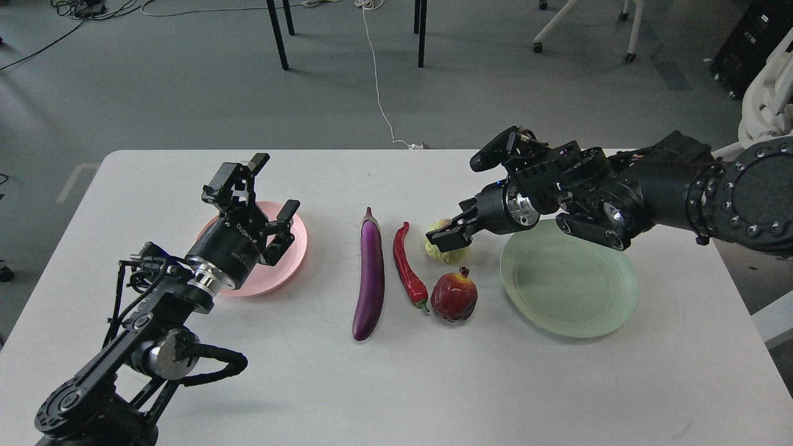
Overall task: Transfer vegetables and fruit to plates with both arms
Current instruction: 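Reach the right gripper to the pale peach and grasp it, then carry the peach onto the green plate and release it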
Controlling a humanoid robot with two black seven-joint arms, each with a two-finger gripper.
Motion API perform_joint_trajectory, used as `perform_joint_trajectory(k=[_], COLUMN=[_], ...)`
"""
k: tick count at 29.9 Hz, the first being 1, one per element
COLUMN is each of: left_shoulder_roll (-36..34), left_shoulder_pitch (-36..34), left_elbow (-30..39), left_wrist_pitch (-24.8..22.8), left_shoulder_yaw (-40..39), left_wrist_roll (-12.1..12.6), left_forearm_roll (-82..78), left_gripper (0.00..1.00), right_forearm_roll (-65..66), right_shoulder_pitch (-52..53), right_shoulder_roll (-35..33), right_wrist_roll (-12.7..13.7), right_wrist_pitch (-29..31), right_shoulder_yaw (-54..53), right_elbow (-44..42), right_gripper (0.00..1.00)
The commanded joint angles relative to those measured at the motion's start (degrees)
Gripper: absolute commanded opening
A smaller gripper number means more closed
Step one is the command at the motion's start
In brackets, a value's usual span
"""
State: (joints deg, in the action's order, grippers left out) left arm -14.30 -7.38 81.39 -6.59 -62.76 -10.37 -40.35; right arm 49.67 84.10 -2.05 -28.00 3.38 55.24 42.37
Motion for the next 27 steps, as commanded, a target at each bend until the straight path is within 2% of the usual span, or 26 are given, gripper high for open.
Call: perform_joint_trajectory(k=[1, 7, 8, 10, 16, 23, 27], left_shoulder_roll=[0.1, 0.0, 0.0, 0.0, 0.1, 0.1, 0.3], left_shoulder_pitch=[0.1, 0.3, 0.3, 0.3, 0.3, 0.3, 0.3], left_elbow=[0.0, 0.0, 0.0, 0.0, 0.0, 0.0, 0.0], left_wrist_pitch=[0.0, 0.0, -0.1, -0.1, -0.1, -0.1, -0.2], left_shoulder_yaw=[0.0, 0.0, 0.0, 0.0, 0.0, 0.0, 0.1], left_wrist_roll=[0.0, 0.0, 0.0, 0.0, 0.0, 0.0, 0.0], left_forearm_roll=[0.0, 0.0, 0.0, 0.0, 0.0, 0.0, 0.0], left_gripper=[0.99, 0.99, 0.99, 0.99, 0.99, 0.99, 0.99], right_forearm_roll=[0.1, 0.1, 0.3, 0.3, 0.3, -0.3, 0.0], right_shoulder_pitch=[-1.9, -3.1, -3.1, -3.1, -3.1, -0.1, 7.1], right_shoulder_roll=[1.5, 2.1, 2.1, 2.1, 2.1, 1.4, -5.6], right_wrist_roll=[0.0, 0.0, 0.0, 0.0, 0.0, 0.0, 0.0], right_wrist_pitch=[-1.2, -2.2, -2.0, -1.9, -2.0, -2.1, -2.1], right_shoulder_yaw=[0.5, 1.4, 1.5, 2.1, 3.6, 3.0, 2.7], right_elbow=[-2.2, -3.9, -3.7, -3.7, -3.4, -1.8, 5.5], right_gripper=[0.98, 0.94, 0.89, 0.74, 0.50, 0.49, 0.49])
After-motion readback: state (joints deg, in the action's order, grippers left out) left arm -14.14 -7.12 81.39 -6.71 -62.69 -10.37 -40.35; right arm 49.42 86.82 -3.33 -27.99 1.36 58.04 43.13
